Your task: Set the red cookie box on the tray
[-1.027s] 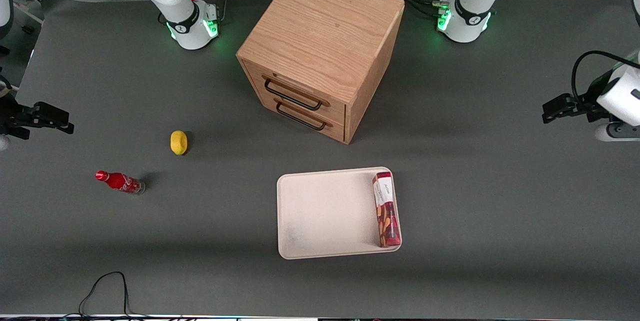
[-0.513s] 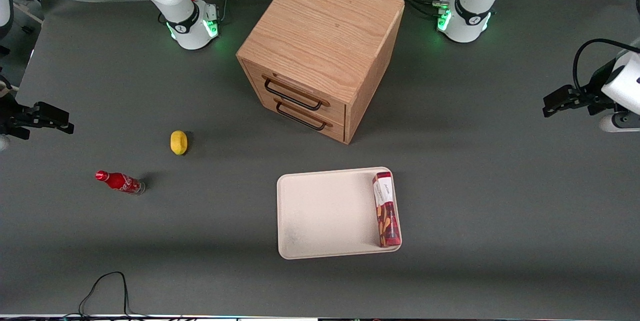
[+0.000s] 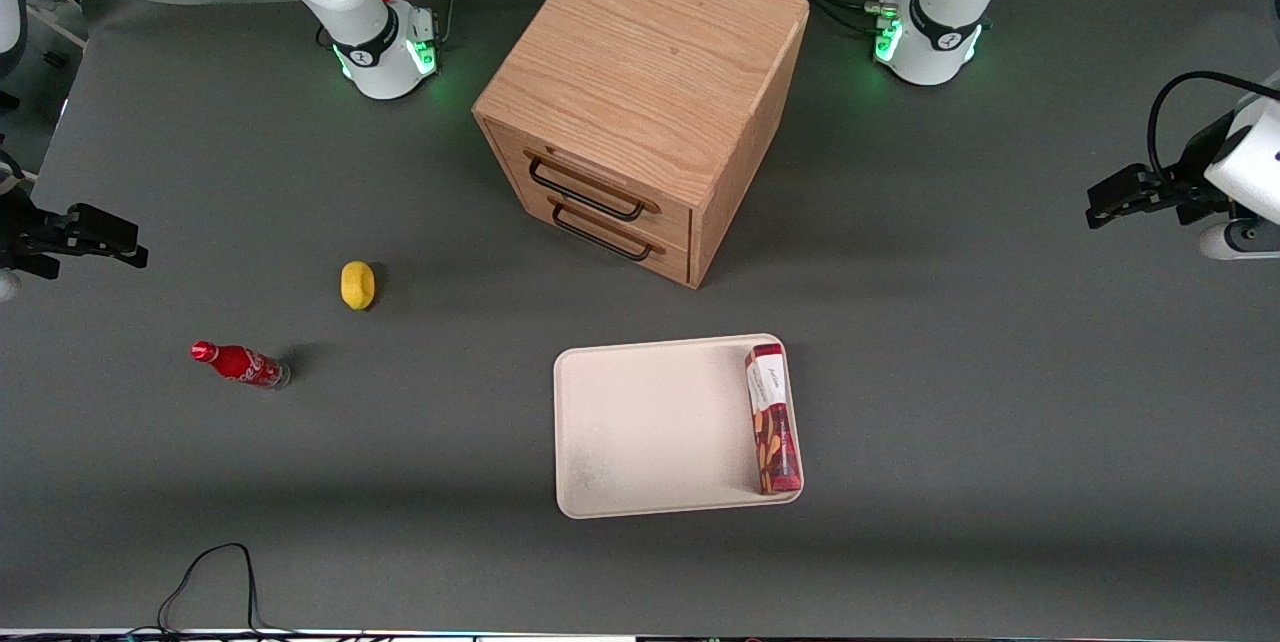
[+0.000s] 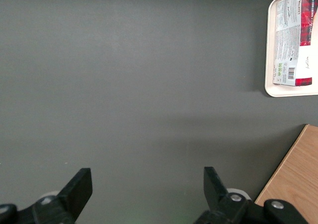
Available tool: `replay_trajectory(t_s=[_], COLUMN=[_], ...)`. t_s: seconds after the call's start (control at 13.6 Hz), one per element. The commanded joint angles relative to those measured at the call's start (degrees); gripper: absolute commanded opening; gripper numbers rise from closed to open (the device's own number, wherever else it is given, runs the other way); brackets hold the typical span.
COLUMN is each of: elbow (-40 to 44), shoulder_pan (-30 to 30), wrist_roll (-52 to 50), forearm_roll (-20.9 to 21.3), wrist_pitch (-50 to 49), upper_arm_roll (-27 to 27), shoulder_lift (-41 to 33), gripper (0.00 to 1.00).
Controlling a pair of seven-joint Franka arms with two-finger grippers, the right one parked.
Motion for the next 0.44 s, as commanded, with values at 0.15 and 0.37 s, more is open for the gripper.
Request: replay_trajectory(t_s=[0.15, 0.37], elbow=[0.5, 0.5], shoulder_pan=[1.0, 0.7], wrist_roll=[-0.3, -0.3], forearm_roll=[-0.9, -0.8], wrist_pitch=[-1.5, -1.7], upper_arm_roll=[-1.3, -1.2], shoulder_lift=[-0.7, -0.7], gripper=[1.00, 1.00])
